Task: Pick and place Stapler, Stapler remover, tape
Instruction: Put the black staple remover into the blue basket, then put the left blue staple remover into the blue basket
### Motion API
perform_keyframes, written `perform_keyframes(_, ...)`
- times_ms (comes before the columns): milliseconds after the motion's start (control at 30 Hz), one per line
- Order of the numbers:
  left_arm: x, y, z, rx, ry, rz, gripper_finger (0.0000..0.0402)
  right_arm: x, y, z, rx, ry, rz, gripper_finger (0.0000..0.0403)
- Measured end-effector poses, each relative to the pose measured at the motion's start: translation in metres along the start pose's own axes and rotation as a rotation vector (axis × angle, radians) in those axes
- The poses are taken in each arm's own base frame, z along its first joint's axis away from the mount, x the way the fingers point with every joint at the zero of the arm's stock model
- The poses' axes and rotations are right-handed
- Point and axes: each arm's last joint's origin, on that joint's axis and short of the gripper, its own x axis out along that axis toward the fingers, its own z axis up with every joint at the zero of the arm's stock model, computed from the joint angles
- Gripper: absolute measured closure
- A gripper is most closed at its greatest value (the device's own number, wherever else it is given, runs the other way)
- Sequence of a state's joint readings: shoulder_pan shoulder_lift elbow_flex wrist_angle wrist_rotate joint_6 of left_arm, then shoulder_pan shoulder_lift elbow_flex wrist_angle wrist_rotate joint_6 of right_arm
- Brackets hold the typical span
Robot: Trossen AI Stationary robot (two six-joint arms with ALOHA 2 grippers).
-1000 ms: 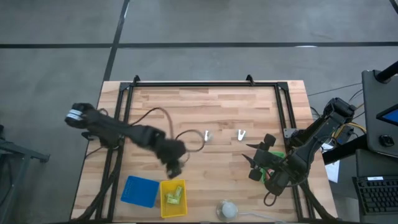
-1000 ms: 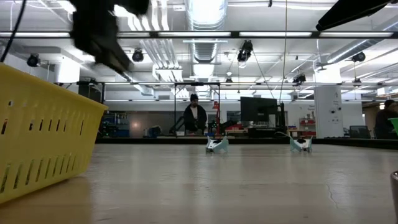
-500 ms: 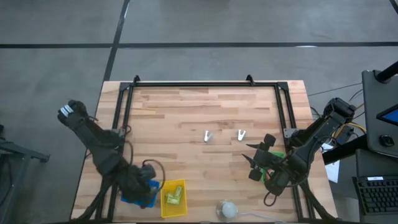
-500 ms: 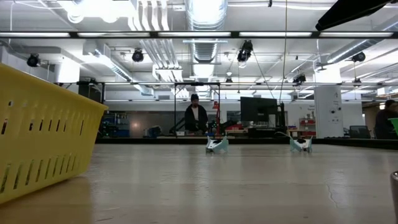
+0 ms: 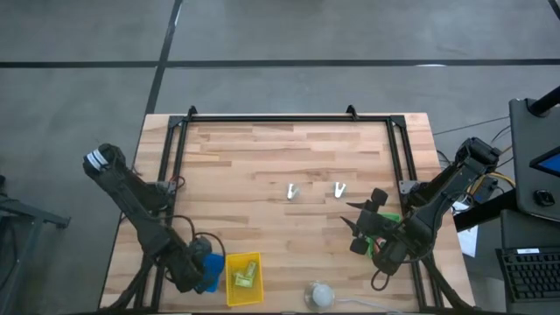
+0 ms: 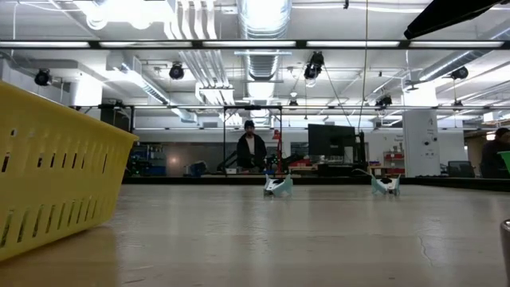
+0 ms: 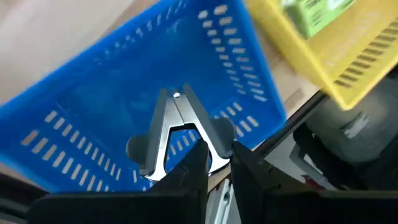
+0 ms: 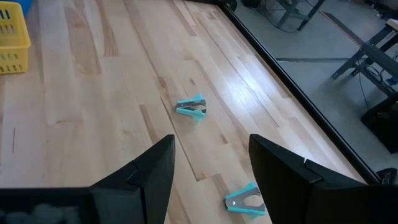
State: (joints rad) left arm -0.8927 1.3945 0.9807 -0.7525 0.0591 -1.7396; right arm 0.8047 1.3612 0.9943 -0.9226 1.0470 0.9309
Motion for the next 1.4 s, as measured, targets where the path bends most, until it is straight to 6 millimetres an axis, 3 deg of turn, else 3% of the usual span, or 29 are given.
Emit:
perform_keyframes(433, 0.028, 0.022, 0.006, -0.121, 0.013, 0.015, 0.0338, 0.0, 0.0, 0.0, 0.004, -0.001, 0.001, 0.0202)
perform_keyframes(833, 0.026, 0.02, 0.007, -0.152, 0.018, -0.019, 0.0197, 0.0, 0.001, 0.001, 0.011, -0.004, 0.004, 0.0202)
perform_keyframes(967, 0.022, 0.02, 0.007, -0.12, 0.018, -0.037, 0.0171, 0.0, 0.001, 0.001, 0.005, -0.005, 0.005, 0.0202)
perform_keyframes(1167, 0.011, 0.011, 0.014, -0.073, -0.061, -0.149, 0.0168, 0.0, 0.001, 0.001, 0.004, -0.006, 0.006, 0.0202)
perform_keyframes(1300, -0.01, 0.0, 0.018, -0.001, -0.099, -0.247, 0.0168, 0.0, 0.001, 0.001, 0.006, -0.007, 0.007, 0.0202)
perform_keyframes(1400, -0.027, -0.004, 0.025, 0.039, -0.228, -0.312, 0.0168, 0.0, 0.001, 0.001, 0.004, -0.008, 0.007, 0.0202)
